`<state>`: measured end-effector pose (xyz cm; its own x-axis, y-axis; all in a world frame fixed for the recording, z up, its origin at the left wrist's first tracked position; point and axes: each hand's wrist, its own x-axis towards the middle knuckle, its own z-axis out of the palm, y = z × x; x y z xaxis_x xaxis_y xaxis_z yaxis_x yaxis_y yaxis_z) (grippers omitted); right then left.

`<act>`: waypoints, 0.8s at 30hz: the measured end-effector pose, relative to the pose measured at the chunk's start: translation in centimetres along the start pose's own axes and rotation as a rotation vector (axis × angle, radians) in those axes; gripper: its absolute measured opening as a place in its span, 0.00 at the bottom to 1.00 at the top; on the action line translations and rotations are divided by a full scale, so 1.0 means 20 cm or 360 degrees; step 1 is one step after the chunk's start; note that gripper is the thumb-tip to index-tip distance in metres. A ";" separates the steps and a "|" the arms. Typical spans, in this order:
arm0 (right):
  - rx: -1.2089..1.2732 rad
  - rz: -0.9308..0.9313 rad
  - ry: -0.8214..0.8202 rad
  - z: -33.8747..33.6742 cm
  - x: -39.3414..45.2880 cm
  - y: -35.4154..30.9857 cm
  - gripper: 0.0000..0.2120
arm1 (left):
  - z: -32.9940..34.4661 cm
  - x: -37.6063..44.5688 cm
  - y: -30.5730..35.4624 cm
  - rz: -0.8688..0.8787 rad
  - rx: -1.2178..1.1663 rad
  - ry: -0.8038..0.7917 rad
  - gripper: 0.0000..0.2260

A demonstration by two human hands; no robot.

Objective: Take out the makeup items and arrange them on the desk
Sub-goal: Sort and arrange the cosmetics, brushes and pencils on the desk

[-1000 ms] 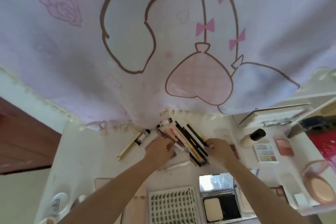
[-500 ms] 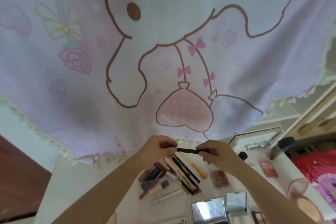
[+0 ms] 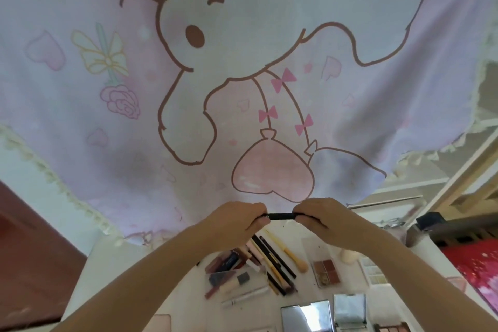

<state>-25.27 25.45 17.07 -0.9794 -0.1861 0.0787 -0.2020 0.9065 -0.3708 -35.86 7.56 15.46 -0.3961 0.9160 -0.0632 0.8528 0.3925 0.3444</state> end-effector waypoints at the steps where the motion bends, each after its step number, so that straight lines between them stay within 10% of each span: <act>1: 0.0026 -0.0024 0.0006 -0.01 -0.01 0.00 0.12 | 0.00 0.00 0.01 0.0013 0.0016 -0.0004 0.08; 11: -0.0033 -0.0072 0.0058 -0.07 -0.08 0.01 0.11 | -0.06 0.01 0.01 -0.0044 -0.0336 -0.0219 0.14; 24: 0.0224 0.0173 0.0365 -0.11 -0.06 0.10 0.08 | -0.06 -0.01 -0.11 -0.0218 -0.0540 0.0099 0.15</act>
<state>-24.51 28.35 18.20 -0.9724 0.0144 0.2331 -0.1101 0.8520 -0.5118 -37.98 6.45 15.86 -0.5277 0.8460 -0.0767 0.6334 0.4520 0.6281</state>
